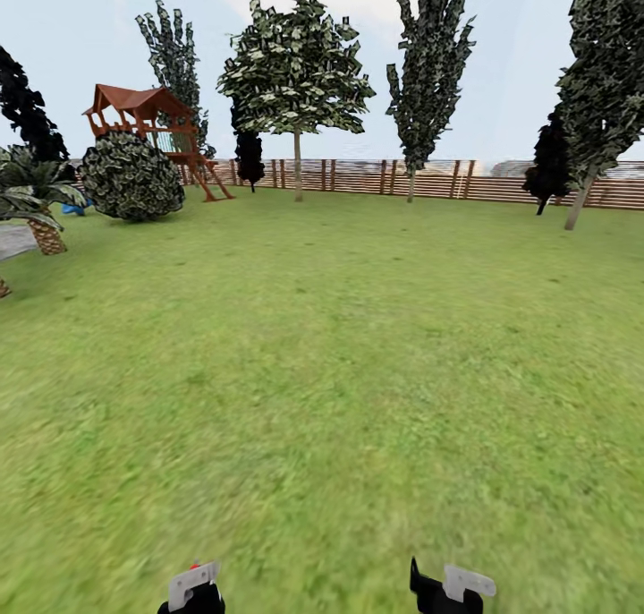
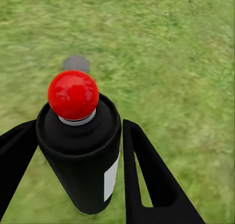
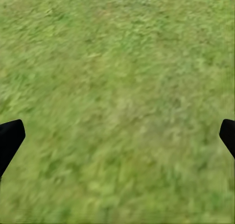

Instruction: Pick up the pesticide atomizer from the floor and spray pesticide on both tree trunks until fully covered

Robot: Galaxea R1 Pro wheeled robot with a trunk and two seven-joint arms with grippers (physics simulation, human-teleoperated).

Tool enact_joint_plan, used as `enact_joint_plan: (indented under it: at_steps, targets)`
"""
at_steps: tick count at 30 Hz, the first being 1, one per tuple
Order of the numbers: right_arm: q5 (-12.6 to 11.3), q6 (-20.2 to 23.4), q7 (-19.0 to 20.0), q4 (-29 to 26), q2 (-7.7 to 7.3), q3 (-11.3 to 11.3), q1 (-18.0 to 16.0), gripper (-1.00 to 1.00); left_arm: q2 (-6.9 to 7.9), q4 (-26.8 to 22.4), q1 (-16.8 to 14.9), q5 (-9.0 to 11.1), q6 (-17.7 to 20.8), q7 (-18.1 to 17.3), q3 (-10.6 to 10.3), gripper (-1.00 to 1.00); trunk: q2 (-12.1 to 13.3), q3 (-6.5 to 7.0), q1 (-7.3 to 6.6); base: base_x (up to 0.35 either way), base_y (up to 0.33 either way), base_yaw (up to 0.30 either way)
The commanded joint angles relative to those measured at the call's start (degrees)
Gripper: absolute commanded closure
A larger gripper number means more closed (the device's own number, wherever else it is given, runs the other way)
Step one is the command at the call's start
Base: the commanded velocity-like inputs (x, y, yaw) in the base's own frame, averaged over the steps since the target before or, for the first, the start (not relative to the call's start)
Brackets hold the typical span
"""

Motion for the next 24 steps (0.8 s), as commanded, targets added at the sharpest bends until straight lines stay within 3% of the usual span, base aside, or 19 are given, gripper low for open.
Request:
enact_joint_plan:
  at_steps: [1,24]
  targets:
    - [-0.6,-0.32,-0.37,0.02,-0.06,0.45,-0.07,-1.0,0.08,-0.08,-0.08,0.2,-0.29,0.57,-0.49,1.0,-0.13,-0.13,0.07,0.339,0.0,0.0]
    - [-0.53,-0.4,-0.33,0.04,-0.06,0.61,-0.07,-1.0,0.09,-0.25,-0.08,0.11,-0.29,0.49,-0.49,1.0,-0.13,-0.13,0.07,0.339,0.0,0.0]
